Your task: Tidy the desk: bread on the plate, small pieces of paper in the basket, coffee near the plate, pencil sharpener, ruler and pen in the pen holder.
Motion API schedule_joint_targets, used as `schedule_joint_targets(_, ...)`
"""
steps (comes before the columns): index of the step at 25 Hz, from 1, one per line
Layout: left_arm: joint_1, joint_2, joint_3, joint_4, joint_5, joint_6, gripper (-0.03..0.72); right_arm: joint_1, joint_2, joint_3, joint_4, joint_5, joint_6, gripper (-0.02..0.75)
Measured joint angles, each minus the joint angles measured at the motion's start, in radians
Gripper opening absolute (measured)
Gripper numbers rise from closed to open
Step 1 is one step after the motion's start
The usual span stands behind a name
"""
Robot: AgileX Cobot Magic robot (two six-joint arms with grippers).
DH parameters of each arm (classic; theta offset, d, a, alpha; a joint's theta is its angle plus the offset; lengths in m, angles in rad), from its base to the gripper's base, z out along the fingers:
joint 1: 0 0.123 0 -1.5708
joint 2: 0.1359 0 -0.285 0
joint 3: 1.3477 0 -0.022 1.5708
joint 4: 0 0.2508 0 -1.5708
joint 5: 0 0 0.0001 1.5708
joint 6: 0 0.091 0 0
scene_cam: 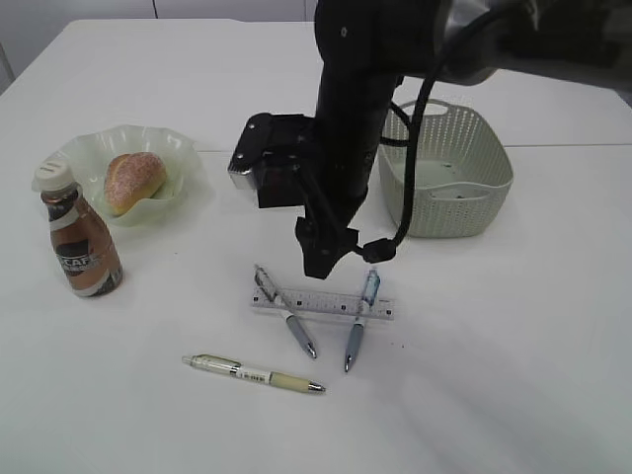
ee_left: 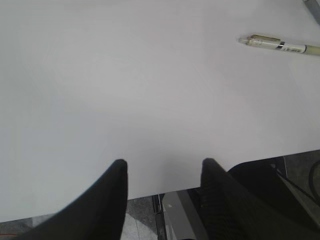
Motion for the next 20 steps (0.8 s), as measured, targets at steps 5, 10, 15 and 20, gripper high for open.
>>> schedule_joint_targets(5,0.000,0.000,0.000,0.000,0.000,0.000,0.353,0.000,0.050,0.000,0.005,-0.004,-0.035,0.543)
schedule_joint_targets(10,0.000,0.000,0.000,0.000,0.000,0.000,0.353,0.000,0.097,0.000,0.026,-0.010,-0.056,0.543)
schedule_joint_targets(15,0.000,0.000,0.000,0.000,0.000,0.000,0.353,0.000,0.121,0.000,0.017,-0.012,-0.058,0.543)
schedule_joint_targets(20,0.000,0.000,0.000,0.000,0.000,0.000,0.353,0.000,0.159,0.000,-0.002,-0.016,-0.058,0.543)
